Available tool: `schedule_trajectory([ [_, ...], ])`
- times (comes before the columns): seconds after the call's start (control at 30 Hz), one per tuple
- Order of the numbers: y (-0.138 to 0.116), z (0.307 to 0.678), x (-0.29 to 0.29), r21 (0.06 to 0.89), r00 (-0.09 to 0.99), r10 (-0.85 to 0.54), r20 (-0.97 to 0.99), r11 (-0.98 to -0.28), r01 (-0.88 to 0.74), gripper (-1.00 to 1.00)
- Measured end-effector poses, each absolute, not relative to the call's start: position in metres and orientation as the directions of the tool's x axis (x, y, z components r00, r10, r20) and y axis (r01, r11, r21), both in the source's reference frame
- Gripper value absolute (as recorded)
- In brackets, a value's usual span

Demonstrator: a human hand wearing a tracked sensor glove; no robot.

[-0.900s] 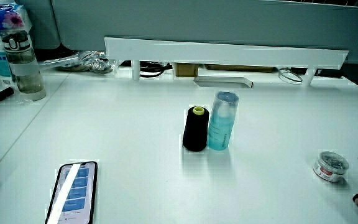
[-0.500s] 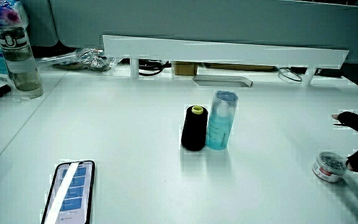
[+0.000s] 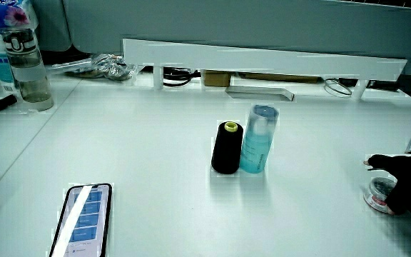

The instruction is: Pick paper clip

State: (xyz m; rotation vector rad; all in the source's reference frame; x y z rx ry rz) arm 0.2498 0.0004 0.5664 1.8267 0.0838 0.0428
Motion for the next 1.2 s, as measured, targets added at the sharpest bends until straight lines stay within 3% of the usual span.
schedule_trajectory([
  [0.17, -0.001, 0.567, 0.254, 0.962, 0.993, 0.114, 0.036, -0.272, -0.004, 1.0],
  [0.47, -0.006, 0.562, 0.255, 0.959, 0.993, 0.117, 0.018, -0.281, 0.015, 1.0],
  [0.67, -0.012, 0.536, 0.23, 0.938, 0.993, 0.065, 0.098, -0.341, -0.07, 1.0],
  [1.2, -0.014, 0.528, 0.144, 0.924, 0.98, -0.056, 0.193, -0.327, -0.2, 1.0],
])
